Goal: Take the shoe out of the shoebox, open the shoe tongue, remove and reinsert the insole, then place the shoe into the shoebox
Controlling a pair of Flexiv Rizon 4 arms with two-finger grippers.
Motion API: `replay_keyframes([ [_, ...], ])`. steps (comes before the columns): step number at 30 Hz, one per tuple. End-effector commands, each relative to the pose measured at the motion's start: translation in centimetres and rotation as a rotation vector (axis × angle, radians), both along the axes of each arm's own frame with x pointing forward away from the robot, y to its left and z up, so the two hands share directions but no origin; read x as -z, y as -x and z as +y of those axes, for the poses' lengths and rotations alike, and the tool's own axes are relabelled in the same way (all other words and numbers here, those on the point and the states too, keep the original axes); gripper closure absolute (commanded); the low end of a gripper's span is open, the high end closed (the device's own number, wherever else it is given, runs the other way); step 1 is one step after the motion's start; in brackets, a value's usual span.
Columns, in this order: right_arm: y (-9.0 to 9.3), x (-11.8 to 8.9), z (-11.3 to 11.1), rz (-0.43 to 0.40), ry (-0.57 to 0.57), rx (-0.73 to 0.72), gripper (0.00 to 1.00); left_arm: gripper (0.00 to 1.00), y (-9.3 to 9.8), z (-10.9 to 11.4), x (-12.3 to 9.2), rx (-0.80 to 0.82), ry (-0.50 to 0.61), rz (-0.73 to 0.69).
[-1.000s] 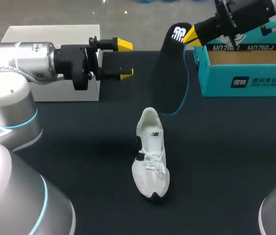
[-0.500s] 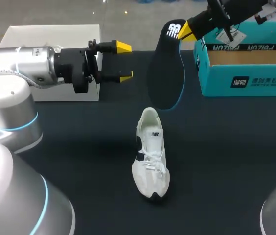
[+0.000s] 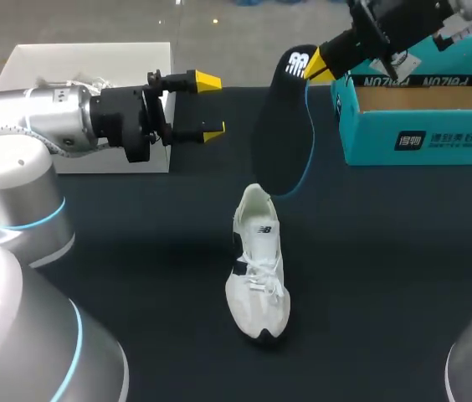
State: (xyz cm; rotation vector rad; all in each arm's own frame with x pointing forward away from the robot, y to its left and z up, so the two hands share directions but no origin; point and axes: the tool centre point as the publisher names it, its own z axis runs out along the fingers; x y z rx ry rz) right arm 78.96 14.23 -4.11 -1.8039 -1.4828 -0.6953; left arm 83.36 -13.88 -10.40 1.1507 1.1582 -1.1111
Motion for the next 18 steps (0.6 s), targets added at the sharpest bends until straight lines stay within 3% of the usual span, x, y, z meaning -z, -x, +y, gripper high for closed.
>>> replay_keyframes([
  [1,0.4,2.8,0.8,0.006,-0.009,0.027,1.00,0.00,0.3,0.0,0.2,0.003,-0.003,0.003],
  [10,1.2,6.4,1.1,0.079,0.022,0.042,1.00,0.00,0.5,-0.9,2.5,0.026,0.003,0.059],
  [18,-0.5,8.3,1.2,0.227,-0.144,0.111,1.00,0.00,0.9,-1.9,3.9,0.050,0.056,0.078],
])
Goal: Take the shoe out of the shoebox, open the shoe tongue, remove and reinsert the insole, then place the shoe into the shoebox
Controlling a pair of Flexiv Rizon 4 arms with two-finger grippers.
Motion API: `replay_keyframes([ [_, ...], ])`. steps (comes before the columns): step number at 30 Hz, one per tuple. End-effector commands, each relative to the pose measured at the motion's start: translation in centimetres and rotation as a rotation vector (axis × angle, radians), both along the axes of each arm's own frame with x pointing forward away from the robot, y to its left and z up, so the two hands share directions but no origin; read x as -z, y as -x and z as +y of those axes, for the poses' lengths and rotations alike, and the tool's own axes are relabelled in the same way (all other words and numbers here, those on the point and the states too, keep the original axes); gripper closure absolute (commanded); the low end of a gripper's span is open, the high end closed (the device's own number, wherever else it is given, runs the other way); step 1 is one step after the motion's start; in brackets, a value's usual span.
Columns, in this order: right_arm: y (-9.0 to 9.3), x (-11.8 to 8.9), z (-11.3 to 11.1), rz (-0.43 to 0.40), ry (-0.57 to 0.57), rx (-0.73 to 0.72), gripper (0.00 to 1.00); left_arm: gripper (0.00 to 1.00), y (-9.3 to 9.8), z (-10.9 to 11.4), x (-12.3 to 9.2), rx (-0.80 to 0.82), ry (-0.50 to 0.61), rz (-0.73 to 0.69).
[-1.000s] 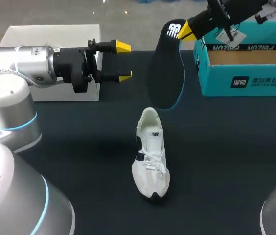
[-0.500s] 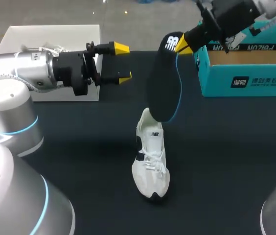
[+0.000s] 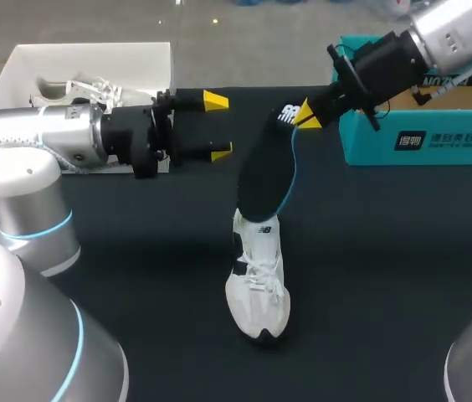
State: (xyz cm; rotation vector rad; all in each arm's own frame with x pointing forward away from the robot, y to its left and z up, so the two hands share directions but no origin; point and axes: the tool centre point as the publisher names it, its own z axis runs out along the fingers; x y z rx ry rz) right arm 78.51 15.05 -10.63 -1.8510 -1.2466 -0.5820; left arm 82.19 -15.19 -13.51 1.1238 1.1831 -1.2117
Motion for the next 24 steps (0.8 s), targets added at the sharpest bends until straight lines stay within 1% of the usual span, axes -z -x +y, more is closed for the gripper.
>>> replay_keyframes([
  [1,-1.1,1.9,0.6,0.032,-0.097,0.031,1.00,0.00,-0.3,-0.7,0.9,0.007,0.039,-0.002],
  [3,-1.4,2.2,1.2,0.028,-0.120,0.040,1.00,0.00,-0.3,-0.9,0.9,0.013,0.056,-0.005],
  [8,-2.3,3.1,2.5,-0.023,-0.167,0.058,1.00,0.00,-0.2,-1.3,0.2,0.040,0.103,-0.007],
  [13,-3.4,3.5,3.4,-0.049,-0.205,0.070,1.00,0.00,0.2,-1.6,-0.2,0.067,0.108,-0.012],
  [17,-4.6,3.6,3.9,-0.038,-0.246,0.069,1.00,0.00,0.5,-1.9,-0.3,0.089,0.105,-0.015],
  [18,-4.9,3.7,3.9,-0.038,-0.261,0.065,1.00,0.07,0.6,-2.0,-0.2,0.097,0.100,-0.019],
  [19,-5.2,3.7,4.0,-0.034,-0.280,0.058,1.00,0.21,0.6,-2.0,-0.2,0.104,0.094,-0.023],
  [20,-5.4,3.7,4.0,-0.021,-0.292,0.049,1.00,0.25,0.7,-2.1,-0.1,0.111,0.085,-0.029],
  [21,-5.6,3.7,4.0,-0.008,-0.297,0.044,1.00,0.24,0.7,-2.1,-0.1,0.119,0.076,-0.038],
  [23,-5.8,3.8,3.9,-0.011,-0.296,0.043,1.00,0.26,0.8,-2.1,0.1,0.131,0.066,-0.042],
  [24,-5.9,3.8,3.8,-0.014,-0.297,0.038,1.00,0.32,0.8,-2.1,0.1,0.136,0.063,-0.044],
])
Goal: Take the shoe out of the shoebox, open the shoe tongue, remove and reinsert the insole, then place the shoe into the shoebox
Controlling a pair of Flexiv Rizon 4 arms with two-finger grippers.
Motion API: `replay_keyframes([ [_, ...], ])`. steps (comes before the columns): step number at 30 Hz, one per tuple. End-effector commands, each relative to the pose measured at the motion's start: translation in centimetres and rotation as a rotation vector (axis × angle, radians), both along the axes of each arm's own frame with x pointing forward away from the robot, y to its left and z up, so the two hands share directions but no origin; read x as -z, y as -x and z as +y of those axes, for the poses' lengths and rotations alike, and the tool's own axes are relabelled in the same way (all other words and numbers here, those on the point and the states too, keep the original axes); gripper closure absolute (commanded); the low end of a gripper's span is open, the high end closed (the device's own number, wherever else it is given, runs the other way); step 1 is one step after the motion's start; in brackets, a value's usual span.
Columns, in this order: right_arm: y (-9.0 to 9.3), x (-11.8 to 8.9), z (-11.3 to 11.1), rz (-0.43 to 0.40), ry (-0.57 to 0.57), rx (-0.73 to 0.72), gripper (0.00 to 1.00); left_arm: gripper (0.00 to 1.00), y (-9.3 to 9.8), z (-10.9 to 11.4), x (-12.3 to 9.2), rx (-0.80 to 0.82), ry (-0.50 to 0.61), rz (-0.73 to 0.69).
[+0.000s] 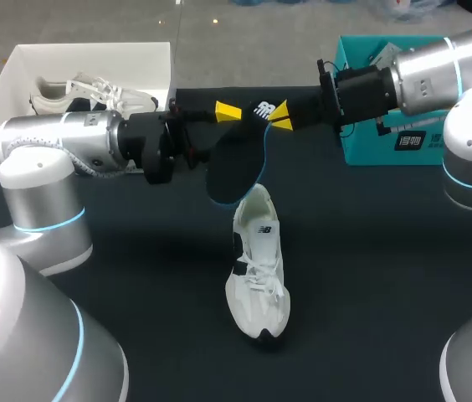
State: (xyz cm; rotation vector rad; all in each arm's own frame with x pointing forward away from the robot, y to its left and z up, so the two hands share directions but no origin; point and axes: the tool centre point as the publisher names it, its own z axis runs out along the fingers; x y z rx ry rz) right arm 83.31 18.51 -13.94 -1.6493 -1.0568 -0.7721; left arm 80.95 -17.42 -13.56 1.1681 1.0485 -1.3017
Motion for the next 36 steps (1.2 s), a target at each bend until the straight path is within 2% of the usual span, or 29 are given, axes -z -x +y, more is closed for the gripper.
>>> replay_keyframes([
  [1,-1.2,0.4,0.3,-0.001,-0.008,-0.025,1.00,0.50,-0.4,0.1,0.1,0.024,-0.012,-0.007],
  [5,-1.4,0.5,0.1,-0.001,-0.005,-0.027,1.00,0.57,-0.4,0.1,0.1,0.029,-0.016,-0.011],
  [18,-1.8,0.5,-0.8,0.006,0.004,-0.073,1.00,0.67,0.3,-0.1,0.8,0.061,-0.030,0.001],
  [19,-1.9,0.5,-0.8,0.012,0.001,-0.074,1.00,0.69,0.3,-0.1,0.9,0.064,-0.034,0.002],
  [21,-1.9,0.4,-0.9,0.013,0.008,-0.085,1.00,0.87,0.3,-0.2,1.0,0.065,-0.038,0.002],
  [24,-1.9,0.3,-0.8,0.010,0.008,-0.087,1.00,1.00,0.2,-0.2,1.0,0.067,-0.039,0.004],
  [32,-1.9,0.4,-0.8,0.018,0.024,-0.084,1.00,1.00,0.3,-0.6,1.2,0.079,-0.050,0.004],
  [33,-1.8,0.5,-0.8,0.029,0.018,-0.081,0.00,1.00,0.3,-0.6,1.3,0.075,-0.053,0.004],
  [36,-1.0,0.1,-1.4,0.026,0.017,-0.078,0.00,1.00,0.3,-0.6,1.5,0.048,-0.081,-0.007],
])
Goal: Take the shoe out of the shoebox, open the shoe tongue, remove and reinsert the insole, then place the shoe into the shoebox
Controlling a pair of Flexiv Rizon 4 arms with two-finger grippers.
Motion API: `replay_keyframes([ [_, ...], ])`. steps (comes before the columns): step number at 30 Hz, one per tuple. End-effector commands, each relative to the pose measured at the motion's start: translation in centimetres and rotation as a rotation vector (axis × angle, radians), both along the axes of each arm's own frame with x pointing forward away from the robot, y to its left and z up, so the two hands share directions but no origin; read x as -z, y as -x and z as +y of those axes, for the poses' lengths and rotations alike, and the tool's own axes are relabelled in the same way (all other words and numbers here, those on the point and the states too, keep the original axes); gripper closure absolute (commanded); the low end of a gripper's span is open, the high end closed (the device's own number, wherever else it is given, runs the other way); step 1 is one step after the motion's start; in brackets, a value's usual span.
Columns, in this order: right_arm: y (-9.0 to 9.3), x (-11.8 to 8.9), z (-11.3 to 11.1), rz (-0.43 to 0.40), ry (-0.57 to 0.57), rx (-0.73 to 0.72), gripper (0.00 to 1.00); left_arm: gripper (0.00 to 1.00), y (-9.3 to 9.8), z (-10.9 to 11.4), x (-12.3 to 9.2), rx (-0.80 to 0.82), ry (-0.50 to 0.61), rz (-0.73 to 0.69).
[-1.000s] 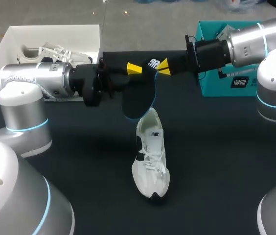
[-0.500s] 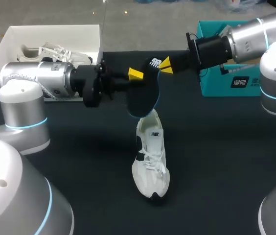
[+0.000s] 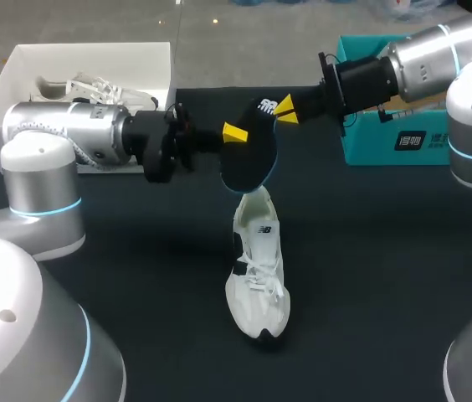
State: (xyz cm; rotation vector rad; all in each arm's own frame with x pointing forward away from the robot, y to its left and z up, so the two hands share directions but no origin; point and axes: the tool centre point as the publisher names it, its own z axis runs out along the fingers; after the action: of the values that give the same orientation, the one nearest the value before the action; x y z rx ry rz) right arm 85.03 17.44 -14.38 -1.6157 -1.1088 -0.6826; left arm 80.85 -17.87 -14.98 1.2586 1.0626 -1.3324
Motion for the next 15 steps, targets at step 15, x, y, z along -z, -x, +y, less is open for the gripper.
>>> replay_keyframes([
  [15,8.8,-3.6,-6.1,-0.340,0.097,-0.018,0.00,1.00,-0.8,1.3,0.7,-0.061,-0.035,-0.005],
])
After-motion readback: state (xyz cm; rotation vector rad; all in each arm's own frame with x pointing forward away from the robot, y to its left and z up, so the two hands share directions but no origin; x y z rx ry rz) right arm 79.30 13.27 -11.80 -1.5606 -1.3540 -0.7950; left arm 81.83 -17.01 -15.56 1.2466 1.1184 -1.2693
